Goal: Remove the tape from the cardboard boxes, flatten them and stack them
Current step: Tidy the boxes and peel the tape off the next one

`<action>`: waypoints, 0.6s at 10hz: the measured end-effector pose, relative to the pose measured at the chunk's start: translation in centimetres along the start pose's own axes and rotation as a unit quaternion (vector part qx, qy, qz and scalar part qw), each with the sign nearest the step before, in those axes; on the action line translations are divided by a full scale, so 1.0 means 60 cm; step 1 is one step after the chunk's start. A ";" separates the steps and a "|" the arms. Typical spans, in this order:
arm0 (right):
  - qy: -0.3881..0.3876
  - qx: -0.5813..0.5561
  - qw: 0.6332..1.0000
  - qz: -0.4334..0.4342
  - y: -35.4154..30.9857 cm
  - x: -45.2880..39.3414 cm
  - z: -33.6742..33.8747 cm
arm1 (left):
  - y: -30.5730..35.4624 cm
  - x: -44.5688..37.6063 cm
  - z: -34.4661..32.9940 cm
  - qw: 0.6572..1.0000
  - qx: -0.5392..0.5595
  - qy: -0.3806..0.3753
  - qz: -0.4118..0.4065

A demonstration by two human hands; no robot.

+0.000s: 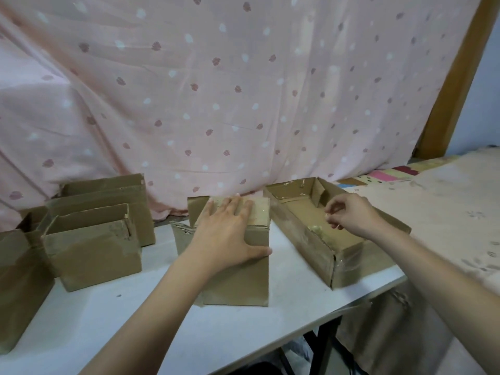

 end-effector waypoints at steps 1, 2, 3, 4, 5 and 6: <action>-0.001 0.010 1.000 0.000 0.020 -0.012 -0.017 | 0.000 0.001 0.000 1.000 0.001 0.002 0.001; -0.013 0.036 0.999 0.003 0.028 -0.021 -0.038 | -0.003 0.004 0.000 1.000 0.009 0.004 0.003; -0.036 0.082 0.996 -0.002 0.043 -0.028 -0.057 | -0.005 0.008 0.000 1.000 0.014 0.011 0.004; -0.070 0.110 0.991 0.002 0.054 -0.029 -0.078 | -0.007 0.011 -0.001 1.000 0.015 0.013 0.006; -0.095 0.124 0.988 -0.003 0.059 -0.027 -0.088 | -0.007 0.010 -0.001 1.000 0.015 0.014 0.006; -0.115 0.109 0.987 -0.016 0.064 -0.026 -0.089 | -0.006 0.008 0.000 1.000 0.015 0.015 0.005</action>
Point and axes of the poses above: each hand's wrist, its own x-axis away from the middle knuckle, its own z-axis out of the back of the hand, y = z × x, the point moved 10 cm from there along -x, towards the middle knuckle, and after that the axes turned 3 degrees about y, right-handed, at the moved point
